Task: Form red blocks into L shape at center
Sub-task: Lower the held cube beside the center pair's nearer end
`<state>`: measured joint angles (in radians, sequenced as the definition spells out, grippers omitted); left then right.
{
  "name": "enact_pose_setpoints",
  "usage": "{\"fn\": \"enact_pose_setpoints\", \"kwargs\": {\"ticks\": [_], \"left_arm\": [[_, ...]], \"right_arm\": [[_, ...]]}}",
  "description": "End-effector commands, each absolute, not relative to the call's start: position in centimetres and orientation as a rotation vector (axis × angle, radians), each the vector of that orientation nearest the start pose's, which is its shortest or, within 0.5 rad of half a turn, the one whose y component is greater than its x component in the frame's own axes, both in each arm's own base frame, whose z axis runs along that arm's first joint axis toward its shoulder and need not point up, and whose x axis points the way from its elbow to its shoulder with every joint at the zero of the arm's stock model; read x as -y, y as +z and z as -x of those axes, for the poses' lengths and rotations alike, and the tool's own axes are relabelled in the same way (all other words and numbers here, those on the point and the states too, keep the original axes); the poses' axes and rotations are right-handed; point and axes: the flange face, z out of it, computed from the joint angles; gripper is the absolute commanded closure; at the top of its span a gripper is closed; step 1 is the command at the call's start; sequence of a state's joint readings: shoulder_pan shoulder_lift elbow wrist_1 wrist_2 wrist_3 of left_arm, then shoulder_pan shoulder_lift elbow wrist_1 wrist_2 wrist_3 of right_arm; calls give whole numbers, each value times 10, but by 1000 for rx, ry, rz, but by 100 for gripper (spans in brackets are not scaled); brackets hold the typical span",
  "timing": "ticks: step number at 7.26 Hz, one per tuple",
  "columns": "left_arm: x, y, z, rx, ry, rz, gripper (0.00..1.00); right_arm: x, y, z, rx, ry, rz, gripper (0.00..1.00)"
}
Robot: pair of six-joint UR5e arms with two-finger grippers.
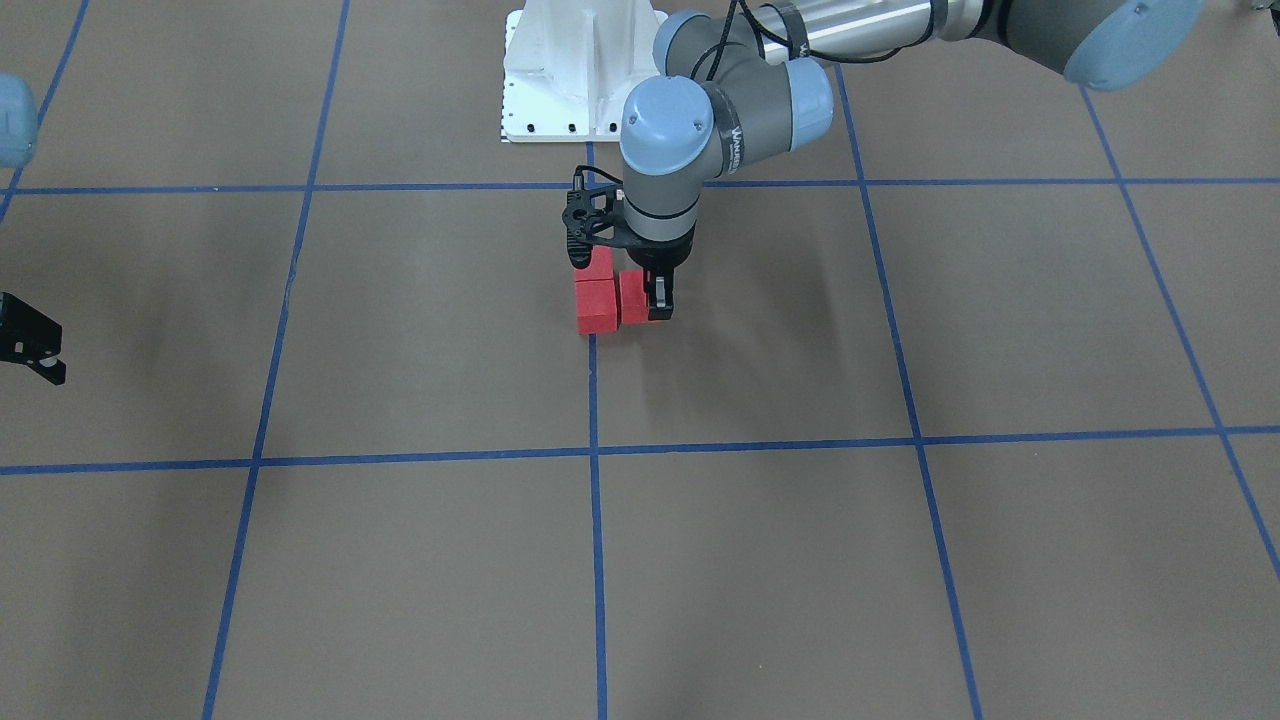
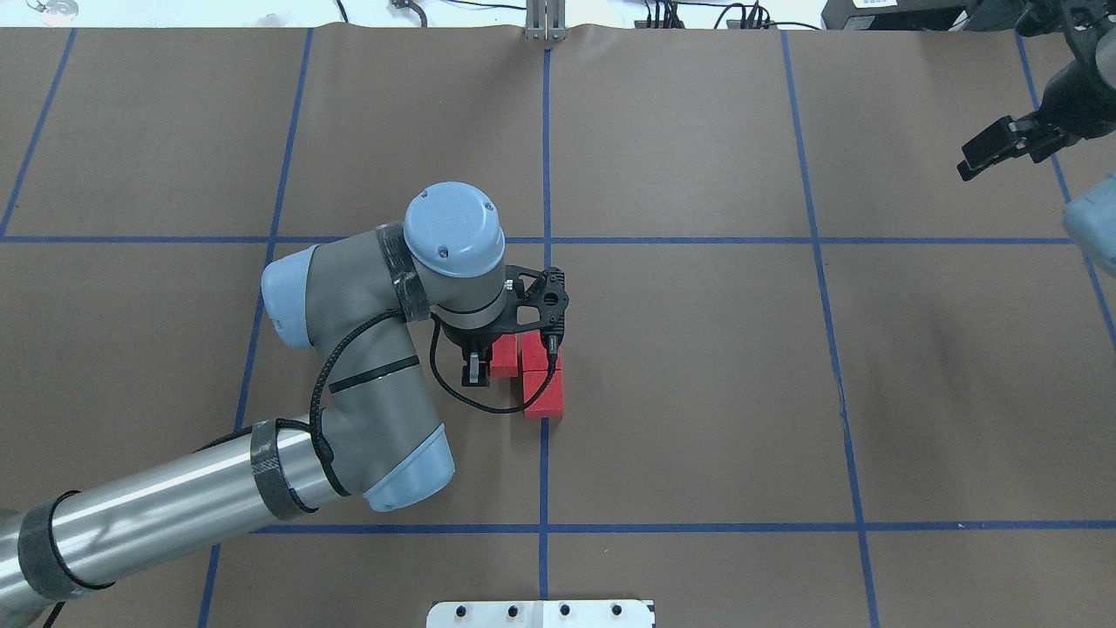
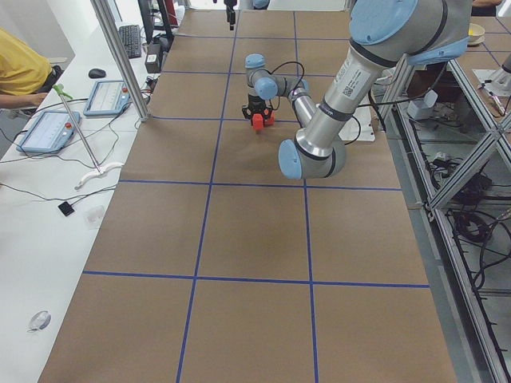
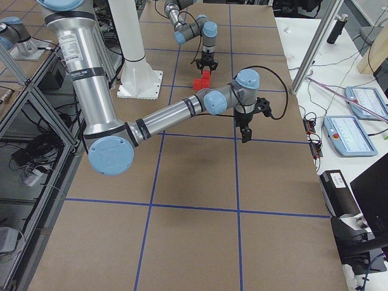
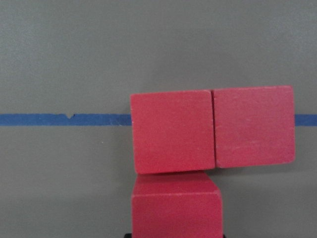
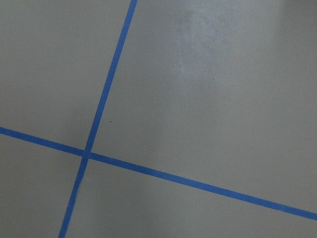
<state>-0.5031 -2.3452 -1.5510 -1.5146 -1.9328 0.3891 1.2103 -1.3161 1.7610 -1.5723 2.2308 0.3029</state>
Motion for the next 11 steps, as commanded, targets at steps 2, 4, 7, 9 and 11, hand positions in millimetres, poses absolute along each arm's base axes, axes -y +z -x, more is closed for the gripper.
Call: {"fn": "enact_pose_setpoints", "kwargs": {"ticks": [2, 4, 7, 9, 11], "left_arm": [[428, 206, -586, -622, 1505, -587, 98], [424, 207, -589, -632, 1478, -572, 98], [425, 210, -593, -633, 1476, -564, 96], [425, 208, -593, -636, 1470, -566, 94], [425, 208, -593, -637, 1468, -569, 93]], "right_arm": [[573, 433, 139, 753, -200, -192, 1], [573, 433, 139, 753, -200, -192, 1], [573, 433, 139, 753, -200, -192, 1], [573, 433, 139, 753, -200, -192, 1], [573, 433, 139, 753, -200, -192, 1]]}}
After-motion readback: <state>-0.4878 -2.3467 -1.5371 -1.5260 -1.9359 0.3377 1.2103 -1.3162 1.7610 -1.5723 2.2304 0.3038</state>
